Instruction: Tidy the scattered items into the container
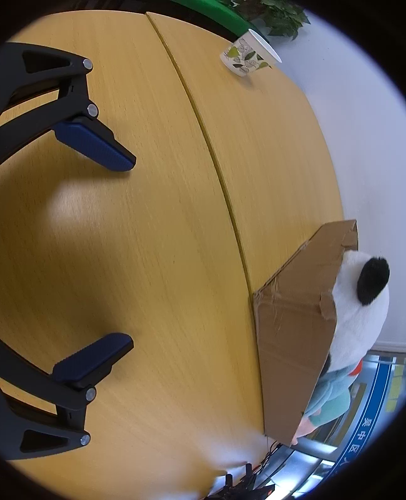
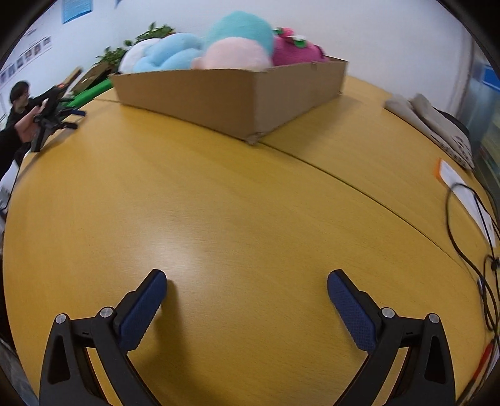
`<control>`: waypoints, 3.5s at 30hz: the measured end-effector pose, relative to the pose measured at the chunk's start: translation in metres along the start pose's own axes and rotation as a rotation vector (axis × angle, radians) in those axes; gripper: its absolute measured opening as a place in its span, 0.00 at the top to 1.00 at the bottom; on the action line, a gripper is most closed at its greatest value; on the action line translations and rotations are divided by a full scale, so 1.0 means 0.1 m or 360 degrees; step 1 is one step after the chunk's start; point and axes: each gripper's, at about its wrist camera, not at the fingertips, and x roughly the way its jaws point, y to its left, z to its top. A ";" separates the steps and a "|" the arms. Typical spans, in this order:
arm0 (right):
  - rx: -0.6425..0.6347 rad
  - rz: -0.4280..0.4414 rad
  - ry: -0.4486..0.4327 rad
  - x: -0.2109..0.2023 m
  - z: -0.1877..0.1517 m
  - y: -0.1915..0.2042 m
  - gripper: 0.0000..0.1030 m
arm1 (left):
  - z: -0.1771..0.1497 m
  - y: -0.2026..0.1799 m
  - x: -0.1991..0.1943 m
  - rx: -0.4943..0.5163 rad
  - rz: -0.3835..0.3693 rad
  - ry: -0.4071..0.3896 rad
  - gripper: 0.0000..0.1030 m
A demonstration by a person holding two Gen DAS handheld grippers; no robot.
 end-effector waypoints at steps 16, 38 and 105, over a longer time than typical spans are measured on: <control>-0.0089 0.0056 -0.0005 -0.03 -0.02 -0.02 0.00 | 0.02 0.02 0.00 -0.0001 -0.0005 -0.0004 0.00; -0.0129 0.0084 -0.0004 -0.04 -0.01 0.04 0.00 | -0.01 -0.01 0.01 0.0003 -0.0006 -0.0009 0.00; -0.0134 0.0095 -0.0004 -0.05 -0.01 0.02 0.00 | -0.01 0.08 0.05 0.0025 -0.0021 -0.0014 0.00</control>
